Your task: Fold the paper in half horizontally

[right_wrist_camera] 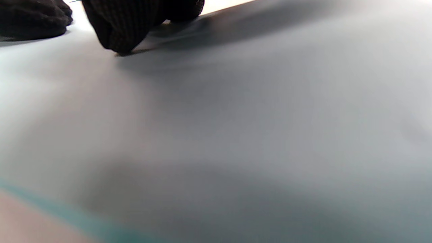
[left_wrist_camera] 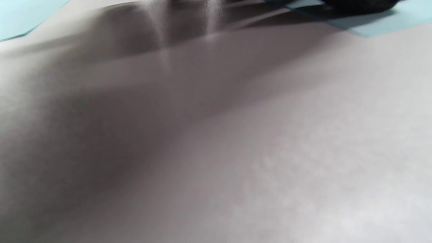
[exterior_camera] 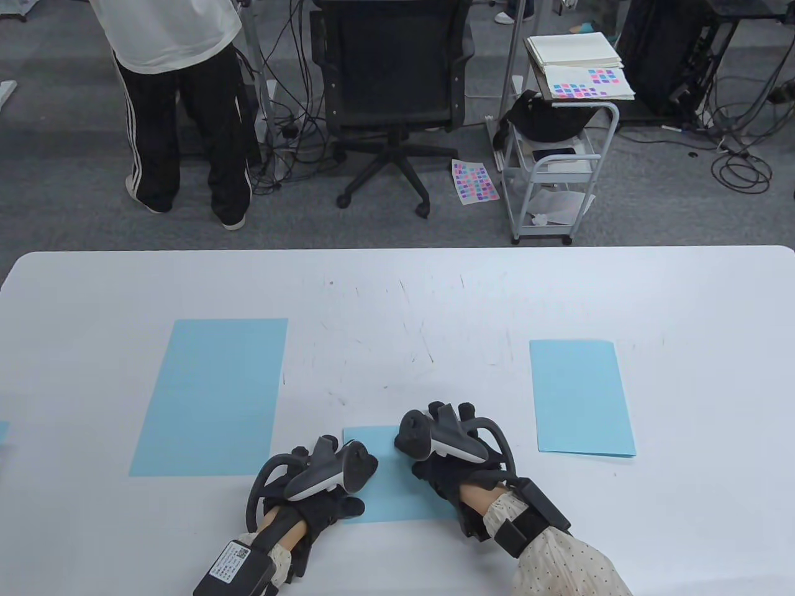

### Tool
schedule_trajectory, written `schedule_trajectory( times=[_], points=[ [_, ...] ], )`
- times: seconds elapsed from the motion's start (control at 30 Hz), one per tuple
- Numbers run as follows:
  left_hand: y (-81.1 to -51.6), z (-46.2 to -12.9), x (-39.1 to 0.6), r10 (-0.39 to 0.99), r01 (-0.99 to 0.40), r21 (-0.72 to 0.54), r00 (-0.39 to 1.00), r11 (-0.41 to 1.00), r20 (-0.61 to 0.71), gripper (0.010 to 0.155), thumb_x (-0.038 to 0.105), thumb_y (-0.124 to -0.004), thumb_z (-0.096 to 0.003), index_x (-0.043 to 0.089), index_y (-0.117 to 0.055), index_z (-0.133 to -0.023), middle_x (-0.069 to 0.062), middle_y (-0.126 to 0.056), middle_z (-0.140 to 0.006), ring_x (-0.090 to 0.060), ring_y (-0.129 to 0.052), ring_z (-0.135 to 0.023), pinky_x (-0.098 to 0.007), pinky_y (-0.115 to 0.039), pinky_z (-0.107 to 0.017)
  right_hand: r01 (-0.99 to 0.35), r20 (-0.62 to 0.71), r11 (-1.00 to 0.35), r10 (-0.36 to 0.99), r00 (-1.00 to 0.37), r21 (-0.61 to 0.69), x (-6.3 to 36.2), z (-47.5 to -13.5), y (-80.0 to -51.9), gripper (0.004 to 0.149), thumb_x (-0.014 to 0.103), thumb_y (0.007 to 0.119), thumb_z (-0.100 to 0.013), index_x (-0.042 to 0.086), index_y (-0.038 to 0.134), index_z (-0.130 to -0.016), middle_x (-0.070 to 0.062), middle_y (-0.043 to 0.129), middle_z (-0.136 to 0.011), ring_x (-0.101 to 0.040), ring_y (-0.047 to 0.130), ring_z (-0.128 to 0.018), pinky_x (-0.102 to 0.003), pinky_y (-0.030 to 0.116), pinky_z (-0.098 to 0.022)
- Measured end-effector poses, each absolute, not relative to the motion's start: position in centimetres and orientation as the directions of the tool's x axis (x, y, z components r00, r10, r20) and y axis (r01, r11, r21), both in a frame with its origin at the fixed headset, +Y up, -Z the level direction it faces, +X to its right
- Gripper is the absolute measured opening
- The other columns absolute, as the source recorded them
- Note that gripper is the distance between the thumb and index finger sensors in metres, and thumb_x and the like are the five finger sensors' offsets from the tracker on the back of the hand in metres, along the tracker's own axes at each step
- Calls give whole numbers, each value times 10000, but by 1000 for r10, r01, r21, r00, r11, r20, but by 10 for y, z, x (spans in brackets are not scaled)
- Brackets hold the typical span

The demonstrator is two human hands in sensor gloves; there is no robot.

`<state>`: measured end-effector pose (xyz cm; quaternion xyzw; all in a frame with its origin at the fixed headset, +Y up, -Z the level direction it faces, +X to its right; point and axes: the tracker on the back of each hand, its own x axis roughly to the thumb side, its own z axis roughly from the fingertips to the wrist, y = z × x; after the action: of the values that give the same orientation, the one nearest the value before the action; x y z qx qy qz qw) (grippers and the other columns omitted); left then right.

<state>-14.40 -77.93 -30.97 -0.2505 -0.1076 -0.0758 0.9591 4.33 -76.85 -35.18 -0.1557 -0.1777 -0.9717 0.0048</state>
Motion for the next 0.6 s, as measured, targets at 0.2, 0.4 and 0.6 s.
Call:
schedule_trajectory(
  times=[0.2, 0.4, 0.6],
  points=[
    [-779, -310, -144, -88, 195, -469, 967, 862, 241, 727, 601, -669, -322, 647, -311, -953, 320, -230, -1137, -132, -263, -1162, -516, -381, -880, 51, 269, -935, 49, -962, 352, 59, -353, -769, 593, 369, 744, -473, 415, 517, -1018, 185, 426, -1159, -282, 169, -1094, -646, 112, -739],
    [-779, -310, -145, -86, 193, -471, 967, 861, 239, 726, 603, -669, -322, 650, -310, -951, 323, -228, -1136, -133, -262, -1162, -516, -379, -881, 28, 233, -932, 62, -970, 361, 73, -354, -769, 590, 369, 744, -473, 423, 517, -1015, 192, 428, -1157, -282, 171, -1094, -644, 109, -740],
    [-779, -310, -145, -84, 191, -473, 968, 860, 238, 726, 604, -668, -321, 653, -308, -949, 327, -224, -1134, -133, -261, -1162, -516, -378, -880, 0, 197, -928, 79, -977, 373, 87, -355, -770, 591, 368, 745, -472, 430, 516, -1013, 198, 421, -1157, -283, 169, -1094, -643, 106, -740]
  ],
)
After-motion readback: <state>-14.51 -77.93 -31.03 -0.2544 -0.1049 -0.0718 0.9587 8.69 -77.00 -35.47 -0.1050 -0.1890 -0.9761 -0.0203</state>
